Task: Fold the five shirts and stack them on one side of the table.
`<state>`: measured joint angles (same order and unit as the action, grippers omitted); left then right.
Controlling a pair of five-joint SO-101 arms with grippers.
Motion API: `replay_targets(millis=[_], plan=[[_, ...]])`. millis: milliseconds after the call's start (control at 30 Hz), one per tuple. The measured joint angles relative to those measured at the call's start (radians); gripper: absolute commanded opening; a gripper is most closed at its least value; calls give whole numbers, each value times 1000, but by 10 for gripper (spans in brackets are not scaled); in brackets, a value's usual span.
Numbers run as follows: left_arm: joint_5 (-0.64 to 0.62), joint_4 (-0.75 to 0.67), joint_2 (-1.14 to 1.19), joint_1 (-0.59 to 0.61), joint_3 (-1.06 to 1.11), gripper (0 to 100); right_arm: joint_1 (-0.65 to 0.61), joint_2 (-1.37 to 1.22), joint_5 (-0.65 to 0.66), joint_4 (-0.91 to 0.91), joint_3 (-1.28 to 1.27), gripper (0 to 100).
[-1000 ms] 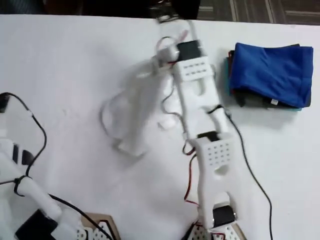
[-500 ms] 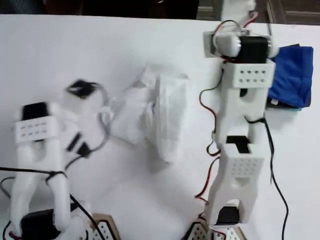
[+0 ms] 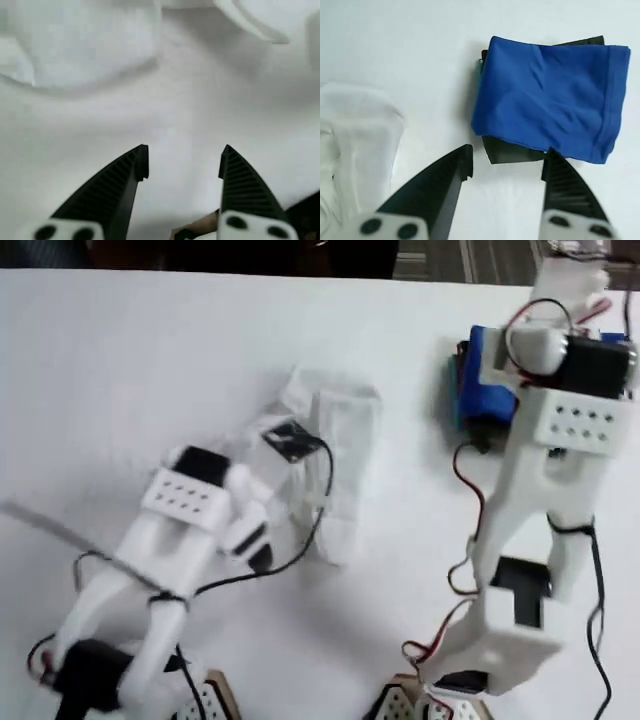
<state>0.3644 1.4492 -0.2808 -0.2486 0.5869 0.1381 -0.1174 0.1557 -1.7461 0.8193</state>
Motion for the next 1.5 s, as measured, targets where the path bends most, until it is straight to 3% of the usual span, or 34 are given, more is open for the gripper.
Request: replay_targets(millis=[267, 567, 833, 1067, 1333, 1500], plan=[[-110, -3, 333, -80, -169, 248, 11, 166, 0, 0, -160, 224], [-230, 186, 410, -140, -483, 248, 11, 192, 0, 0, -258, 224], [-414, 190, 414, -305, -505, 248, 11, 192, 0, 0, -258, 223], [-539, 121, 434, -318, -505, 247, 11, 192, 0, 0, -258, 223], [-591, 71, 663, -318, -548, 244, 11, 192, 0, 0, -258, 223], [-591, 95, 764, -318, -657, 121, 11, 192, 0, 0, -261, 223]])
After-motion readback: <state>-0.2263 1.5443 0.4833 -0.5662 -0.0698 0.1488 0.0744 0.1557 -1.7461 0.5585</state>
